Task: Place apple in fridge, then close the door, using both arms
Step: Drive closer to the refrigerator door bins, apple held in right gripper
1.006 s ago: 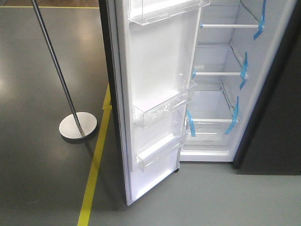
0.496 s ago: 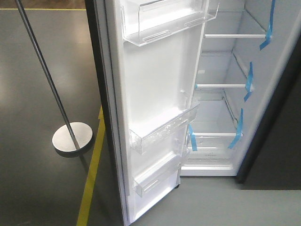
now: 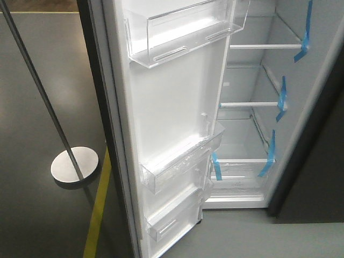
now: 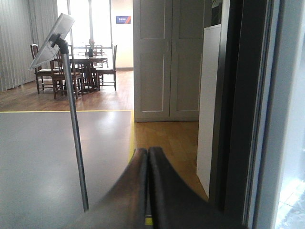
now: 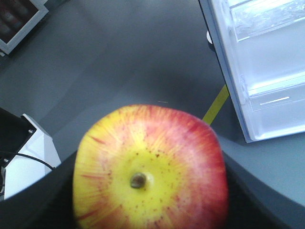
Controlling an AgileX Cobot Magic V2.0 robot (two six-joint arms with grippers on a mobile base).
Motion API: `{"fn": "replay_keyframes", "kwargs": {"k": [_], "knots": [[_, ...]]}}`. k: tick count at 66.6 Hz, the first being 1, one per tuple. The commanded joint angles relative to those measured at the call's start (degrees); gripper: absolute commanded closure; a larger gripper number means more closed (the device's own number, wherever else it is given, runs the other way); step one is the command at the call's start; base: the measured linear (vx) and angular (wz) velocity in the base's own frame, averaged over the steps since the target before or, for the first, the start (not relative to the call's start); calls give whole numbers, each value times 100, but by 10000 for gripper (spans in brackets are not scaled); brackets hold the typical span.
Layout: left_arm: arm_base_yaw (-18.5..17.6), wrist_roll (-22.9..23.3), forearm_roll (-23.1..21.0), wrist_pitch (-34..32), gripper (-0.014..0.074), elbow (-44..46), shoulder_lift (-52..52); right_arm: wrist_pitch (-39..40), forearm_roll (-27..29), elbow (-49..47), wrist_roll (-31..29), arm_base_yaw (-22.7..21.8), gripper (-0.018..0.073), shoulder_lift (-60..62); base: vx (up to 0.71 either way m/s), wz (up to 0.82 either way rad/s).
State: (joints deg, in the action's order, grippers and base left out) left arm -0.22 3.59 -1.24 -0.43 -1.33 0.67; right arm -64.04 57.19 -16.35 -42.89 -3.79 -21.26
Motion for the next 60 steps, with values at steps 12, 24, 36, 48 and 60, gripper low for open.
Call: {"fn": "replay_keyframes", "kwargs": {"k": [12,24,36,48,60], "knots": [[12,2,-44,-380,603,-74,76,108,370,-150,-46,-9,288,-49,7,-4],[12,2,-44,-380,603,-74,76,108,370,-150,-46,-9,288,-49,5,-2],[12,2,-44,-380,603,-74,76,108,370,-150,-46,-9,288,-49,6,-2],[12,2,-44,-380,603,-74,76,108,370,-150,-46,-9,288,-49,6,0],[12,2,-44,-380,603,-74,76,108,370,-150,-46,-9,288,-49,5,0]]}}
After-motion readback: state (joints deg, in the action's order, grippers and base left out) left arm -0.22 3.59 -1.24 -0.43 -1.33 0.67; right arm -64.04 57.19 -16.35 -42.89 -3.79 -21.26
